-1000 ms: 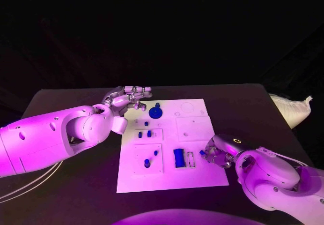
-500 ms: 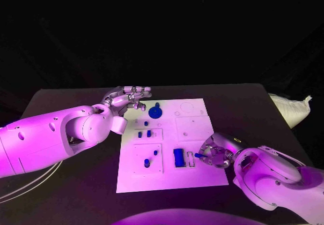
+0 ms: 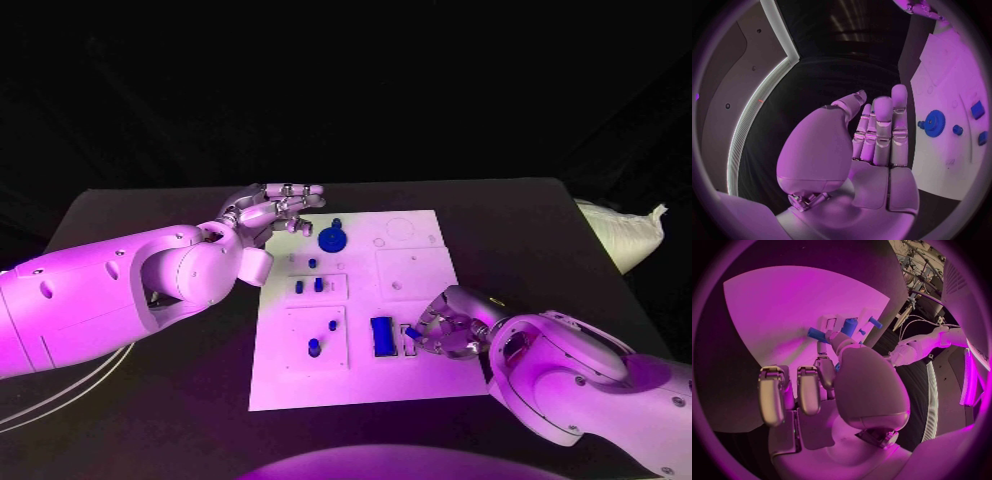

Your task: Assemble the parts on the task board

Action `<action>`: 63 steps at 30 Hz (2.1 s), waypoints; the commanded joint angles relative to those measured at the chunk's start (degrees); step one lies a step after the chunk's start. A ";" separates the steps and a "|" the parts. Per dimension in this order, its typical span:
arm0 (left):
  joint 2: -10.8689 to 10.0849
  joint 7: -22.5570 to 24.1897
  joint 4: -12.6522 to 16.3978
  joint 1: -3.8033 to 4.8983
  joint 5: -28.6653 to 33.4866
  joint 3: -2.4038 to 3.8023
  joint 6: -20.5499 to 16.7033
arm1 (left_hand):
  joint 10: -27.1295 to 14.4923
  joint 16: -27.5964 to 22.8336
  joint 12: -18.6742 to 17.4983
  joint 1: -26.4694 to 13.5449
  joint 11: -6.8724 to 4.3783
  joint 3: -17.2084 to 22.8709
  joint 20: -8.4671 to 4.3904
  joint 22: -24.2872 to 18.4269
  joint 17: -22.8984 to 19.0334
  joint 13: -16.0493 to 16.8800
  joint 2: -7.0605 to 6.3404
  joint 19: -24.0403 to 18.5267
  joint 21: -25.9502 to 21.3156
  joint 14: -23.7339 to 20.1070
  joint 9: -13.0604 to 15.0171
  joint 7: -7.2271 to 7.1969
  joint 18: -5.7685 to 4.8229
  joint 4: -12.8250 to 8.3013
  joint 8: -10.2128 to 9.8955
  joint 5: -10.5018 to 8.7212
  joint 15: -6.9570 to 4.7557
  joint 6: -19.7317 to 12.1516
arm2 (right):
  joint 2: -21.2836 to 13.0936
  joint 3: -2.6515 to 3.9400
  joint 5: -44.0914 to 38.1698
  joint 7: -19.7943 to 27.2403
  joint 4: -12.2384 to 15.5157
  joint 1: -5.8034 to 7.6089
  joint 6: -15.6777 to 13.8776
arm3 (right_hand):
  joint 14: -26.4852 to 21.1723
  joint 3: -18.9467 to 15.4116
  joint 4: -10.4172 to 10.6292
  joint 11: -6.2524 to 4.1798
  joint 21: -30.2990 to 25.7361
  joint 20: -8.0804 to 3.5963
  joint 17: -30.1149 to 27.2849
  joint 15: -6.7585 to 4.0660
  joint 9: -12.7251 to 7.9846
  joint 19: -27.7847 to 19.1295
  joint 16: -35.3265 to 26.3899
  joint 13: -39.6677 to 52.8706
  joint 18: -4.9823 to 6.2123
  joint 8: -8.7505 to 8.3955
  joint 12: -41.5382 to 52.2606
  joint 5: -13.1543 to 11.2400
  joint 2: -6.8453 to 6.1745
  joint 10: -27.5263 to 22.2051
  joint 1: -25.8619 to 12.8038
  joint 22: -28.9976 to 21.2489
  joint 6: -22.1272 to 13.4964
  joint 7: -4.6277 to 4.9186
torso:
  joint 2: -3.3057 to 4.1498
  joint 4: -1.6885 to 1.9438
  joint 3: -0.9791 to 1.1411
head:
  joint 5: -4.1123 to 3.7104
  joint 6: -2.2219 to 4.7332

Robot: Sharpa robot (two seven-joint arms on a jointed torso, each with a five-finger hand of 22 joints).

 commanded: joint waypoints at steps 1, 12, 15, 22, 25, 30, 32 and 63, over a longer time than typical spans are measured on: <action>0.09 0.29 0.19 0.00 -0.25 0.03 0.98 | -0.36 0.22 0.25 0.02 0.15 -0.01 0.35 -0.07 -0.07 -0.09 0.62 0.11 -0.18 -0.12 -0.01 -0.04 1.08 -0.45 0.27 0.08 0.16 -0.48 | 0.30 0.00 0.65 -0.42 -0.24 -0.02 1.83 | 4.16 -0.29 0.98 -0.06 0.23 -0.34 4.85 0.29 1.52 2.54 0.28 0.04 -0.91 0.24 0.01 0.28 -0.01 0.26 -1.62 11.44 0.71 -0.15 | -0.02 -0.01 0.03 | 0.12 -0.05; 0.10 0.23 0.23 0.00 -0.25 0.03 1.04 | -0.36 0.22 0.25 0.02 0.15 -0.01 0.35 -0.07 -0.07 -0.09 0.62 0.11 -0.18 -0.12 -0.01 -0.04 1.08 -0.45 0.27 0.08 0.16 -0.48 | 1.37 -0.01 -1.93 -2.35 -1.09 -0.02 3.71 | 4.28 -2.68 4.55 -0.47 0.66 -0.67 5.39 -0.07 2.03 3.02 0.57 -0.14 -1.07 0.65 -0.17 1.95 0.41 0.84 -6.53 11.95 1.68 -0.66 | 0.01 -0.07 0.07 | 0.06 -0.11; 0.10 0.20 0.25 0.00 -0.27 0.03 1.05 | -0.36 0.22 0.25 0.02 0.15 -0.01 0.35 -0.07 -0.07 -0.09 0.62 0.11 -0.18 -0.12 -0.01 -0.04 1.08 -0.45 0.27 0.08 0.16 -0.48 | 1.65 -0.01 -2.32 -2.64 -1.31 -0.01 4.00 | 4.28 -3.31 5.07 -0.66 0.70 -0.78 5.41 -0.21 2.25 3.06 0.58 0.97 -1.08 0.96 1.26 2.62 0.59 1.46 -7.04 11.99 2.23 -0.91 | 0.00 -0.05 0.07 | 0.04 -0.15; 0.09 0.15 0.28 0.00 -0.33 0.03 1.10 | -0.36 0.22 0.25 0.02 0.15 -0.01 0.35 -0.07 -0.07 -0.09 0.62 0.11 -0.18 -0.12 -0.01 -0.04 1.08 -0.45 0.27 0.08 0.16 -0.48 | 2.16 -0.01 -2.67 -3.13 -1.86 -0.01 4.53 | 4.27 -3.71 5.36 -0.77 0.70 -0.87 5.37 -0.31 2.40 3.06 0.56 1.57 -1.08 1.17 2.01 2.95 0.73 1.76 -7.26 12.00 2.54 -1.05 | 0.00 -0.06 0.06 | 0.10 -0.27; 0.09 0.13 0.28 0.00 -0.34 0.03 1.11 | -0.36 0.22 0.25 0.02 0.15 -0.01 0.35 -0.07 -0.07 -0.09 0.62 0.11 -0.18 -0.12 -0.01 -0.04 1.08 -0.45 0.27 0.08 0.16 -0.48 | 2.29 -0.01 -2.70 -3.18 -1.97 -0.01 4.70 | 4.26 -3.78 5.40 -0.80 0.70 -0.88 5.35 -0.33 2.44 3.07 0.55 1.78 -1.08 1.22 2.28 2.99 0.74 1.87 -7.29 12.00 2.61 -1.09 | -0.02 -0.07 0.07 | 0.10 -0.30; 0.09 0.02 0.28 0.00 -0.35 0.03 1.21 | -0.56 0.29 0.46 -0.02 0.18 -0.03 0.38 -0.05 -0.08 -0.09 0.66 0.10 -0.20 -0.16 -0.01 -0.01 1.08 -0.57 0.41 0.08 0.19 -0.62 | 2.53 -0.01 -2.74 -3.29 -2.17 -0.01 5.03 | 4.27 -4.28 5.80 -0.94 0.71 -0.99 5.41 -0.45 2.63 3.08 0.57 2.46 -1.09 1.49 3.12 3.10 0.93 2.23 -7.62 12.02 2.96 -1.26 | -0.03 -0.07 0.07 | 0.12 -0.33; 0.09 -0.03 0.28 0.00 -0.34 0.03 1.24 | -0.56 0.29 0.46 -0.02 0.18 -0.03 0.38 -0.05 -0.08 -0.09 0.66 0.10 -0.20 -0.16 -0.01 -0.01 1.08 -0.57 0.41 0.08 0.19 -0.62 | 2.57 -0.01 -2.77 -3.30 -2.23 -0.01 5.06 | 4.28 -4.62 6.18 -1.02 0.70 -1.06 5.44 -0.52 2.76 3.08 0.59 2.77 -1.09 1.66 3.47 3.15 1.12 2.39 -7.92 12.02 3.14 -1.36 | -0.04 -0.08 0.08 | 0.11 -0.33; 0.17 0.50 -1.11 -0.52 -0.33 0.01 1.40 | -1.07 -2.94 1.60 -0.96 0.17 -0.52 0.59 -0.47 -4.82 -0.05 0.86 -1.72 -1.39 -4.06 0.10 -0.15 1.08 -0.46 1.35 0.07 0.40 -0.56 | -2.68 0.00 30.81 28.27 -6.39 3.51 -9.25 | -4.94 -13.75 4.17 2.36 -22.17 1.08 -25.90 2.30 1.10 -16.21 -23.61 -24.91 5.42 -2.78 -37.08 -3.98 2.83 -16.37 4.11 -9.87 -6.57 3.02 | -0.91 -0.08 0.04 | -0.16 0.70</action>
